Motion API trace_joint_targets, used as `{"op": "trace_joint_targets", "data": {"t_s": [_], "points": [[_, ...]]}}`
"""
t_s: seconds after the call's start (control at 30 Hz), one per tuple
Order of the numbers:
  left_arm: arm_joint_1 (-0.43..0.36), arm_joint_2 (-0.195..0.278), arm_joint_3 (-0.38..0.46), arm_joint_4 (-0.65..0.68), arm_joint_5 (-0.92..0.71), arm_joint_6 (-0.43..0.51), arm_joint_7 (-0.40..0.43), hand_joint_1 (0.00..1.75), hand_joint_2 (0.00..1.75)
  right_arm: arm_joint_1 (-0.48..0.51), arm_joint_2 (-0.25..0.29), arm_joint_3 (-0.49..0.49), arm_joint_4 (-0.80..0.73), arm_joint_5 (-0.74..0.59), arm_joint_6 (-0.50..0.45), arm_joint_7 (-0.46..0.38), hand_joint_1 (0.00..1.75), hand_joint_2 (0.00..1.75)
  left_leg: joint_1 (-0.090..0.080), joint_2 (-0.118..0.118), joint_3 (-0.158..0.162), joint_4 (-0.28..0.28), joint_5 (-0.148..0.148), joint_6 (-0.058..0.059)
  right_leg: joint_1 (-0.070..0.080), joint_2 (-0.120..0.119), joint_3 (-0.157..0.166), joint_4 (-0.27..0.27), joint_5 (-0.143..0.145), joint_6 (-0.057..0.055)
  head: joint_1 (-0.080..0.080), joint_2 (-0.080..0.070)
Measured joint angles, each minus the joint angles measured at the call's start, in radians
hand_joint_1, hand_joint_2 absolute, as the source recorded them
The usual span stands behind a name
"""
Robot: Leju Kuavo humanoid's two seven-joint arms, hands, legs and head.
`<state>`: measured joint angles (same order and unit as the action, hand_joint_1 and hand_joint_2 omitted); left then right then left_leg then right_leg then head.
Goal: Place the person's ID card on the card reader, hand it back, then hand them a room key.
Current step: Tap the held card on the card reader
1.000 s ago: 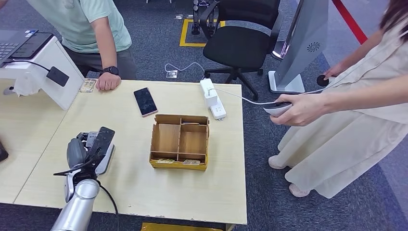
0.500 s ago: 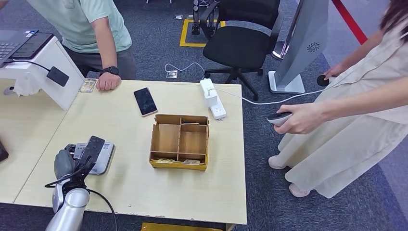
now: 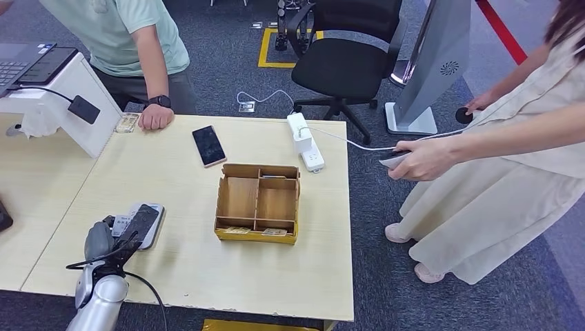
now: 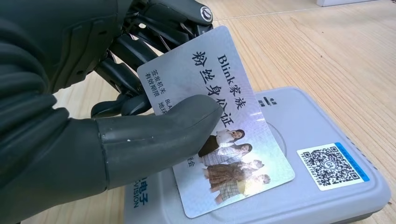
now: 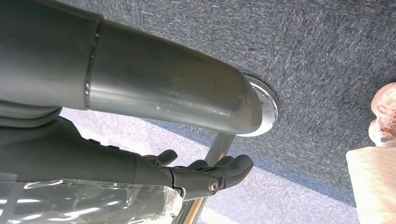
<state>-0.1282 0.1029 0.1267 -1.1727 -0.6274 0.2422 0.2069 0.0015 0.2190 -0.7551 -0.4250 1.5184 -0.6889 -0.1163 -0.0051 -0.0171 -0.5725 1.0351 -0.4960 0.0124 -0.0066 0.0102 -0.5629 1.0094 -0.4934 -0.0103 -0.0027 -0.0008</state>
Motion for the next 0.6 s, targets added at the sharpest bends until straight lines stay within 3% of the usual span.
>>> {"op": "trace_joint_targets", "data": {"t_s": [0.3, 0.6], "points": [[-0.018, -0.009, 0.0, 0.019, -0.004, 0.002, -0.006, 1.75, 1.75, 0.0, 0.004, -0.004, -0.002, 0.01, 0.0, 0.0, 0.0, 0.0, 0.0, 0.0, 0.002, 0.0, 0.001, -0.001, 0.0, -0.001, 0.002, 0.0, 0.0, 0.0, 0.0, 0.0], [-0.052, -0.038, 0.0, 0.014, 0.048, 0.097, -0.141, 1.75, 1.75, 0.0, 0.005, -0.017, -0.008, 0.017, 0.0, -0.008, 0.0, 0.0, 0.0, 0.0, 0.002, 0.0, 0.001, -0.001, 0.0, 0.0, 0.001, 0.0, 0.001, -0.001, 0.0, 0.0]]}}
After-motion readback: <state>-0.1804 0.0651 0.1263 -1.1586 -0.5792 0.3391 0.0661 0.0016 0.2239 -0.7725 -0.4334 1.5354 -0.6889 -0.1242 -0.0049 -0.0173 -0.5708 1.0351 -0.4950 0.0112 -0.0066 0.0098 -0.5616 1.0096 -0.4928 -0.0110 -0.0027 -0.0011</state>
